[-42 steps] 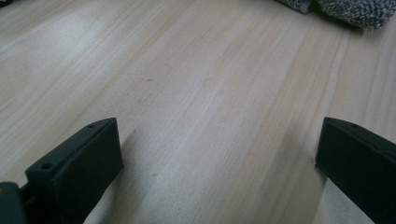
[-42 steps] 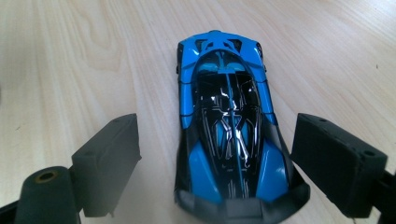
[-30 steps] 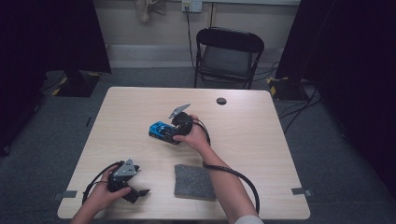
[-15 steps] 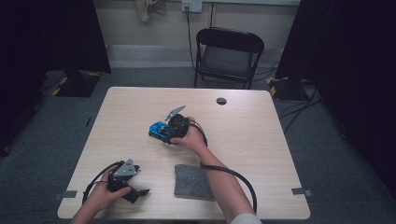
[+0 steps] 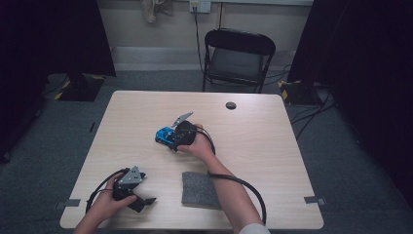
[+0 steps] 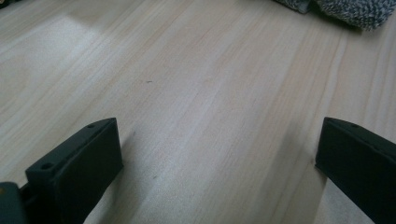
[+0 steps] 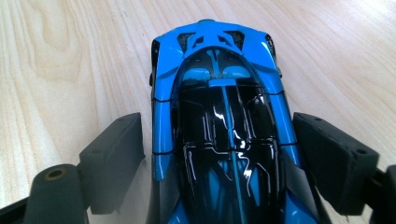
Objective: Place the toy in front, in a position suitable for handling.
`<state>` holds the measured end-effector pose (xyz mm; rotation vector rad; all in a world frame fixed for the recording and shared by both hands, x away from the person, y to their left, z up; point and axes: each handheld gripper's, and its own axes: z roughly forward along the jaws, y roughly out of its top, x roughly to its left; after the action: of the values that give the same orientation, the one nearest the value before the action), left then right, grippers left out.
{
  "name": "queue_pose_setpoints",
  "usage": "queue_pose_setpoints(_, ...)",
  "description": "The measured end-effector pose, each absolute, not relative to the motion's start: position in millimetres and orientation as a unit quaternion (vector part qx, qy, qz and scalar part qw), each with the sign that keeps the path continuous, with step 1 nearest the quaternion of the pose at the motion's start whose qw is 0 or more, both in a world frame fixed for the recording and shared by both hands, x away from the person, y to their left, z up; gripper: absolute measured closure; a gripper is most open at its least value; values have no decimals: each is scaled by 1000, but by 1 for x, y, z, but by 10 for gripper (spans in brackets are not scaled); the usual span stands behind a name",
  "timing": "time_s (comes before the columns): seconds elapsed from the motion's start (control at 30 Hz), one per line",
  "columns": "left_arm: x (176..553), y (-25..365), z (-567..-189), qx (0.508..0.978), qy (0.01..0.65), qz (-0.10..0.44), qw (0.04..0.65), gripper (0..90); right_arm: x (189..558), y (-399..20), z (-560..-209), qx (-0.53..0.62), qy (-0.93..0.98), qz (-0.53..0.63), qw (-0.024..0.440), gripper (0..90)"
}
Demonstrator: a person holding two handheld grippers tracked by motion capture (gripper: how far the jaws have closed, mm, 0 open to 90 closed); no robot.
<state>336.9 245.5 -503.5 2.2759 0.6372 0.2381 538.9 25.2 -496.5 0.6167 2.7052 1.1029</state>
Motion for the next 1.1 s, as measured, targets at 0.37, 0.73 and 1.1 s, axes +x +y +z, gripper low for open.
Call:
queue_pose_setpoints(0.37,337,245,-503,889,249,93,374,0,539,20,-501,211,899,376,82,236)
queue_pose_setpoints(0.73,337,245,-503,889,249,93,374,0,535,20,-498,210,901,366,96,266)
queue_pose_setpoints(1.1,337,245,-504,889,247,93,374,0,532,15,-485,198,908,357,98,279)
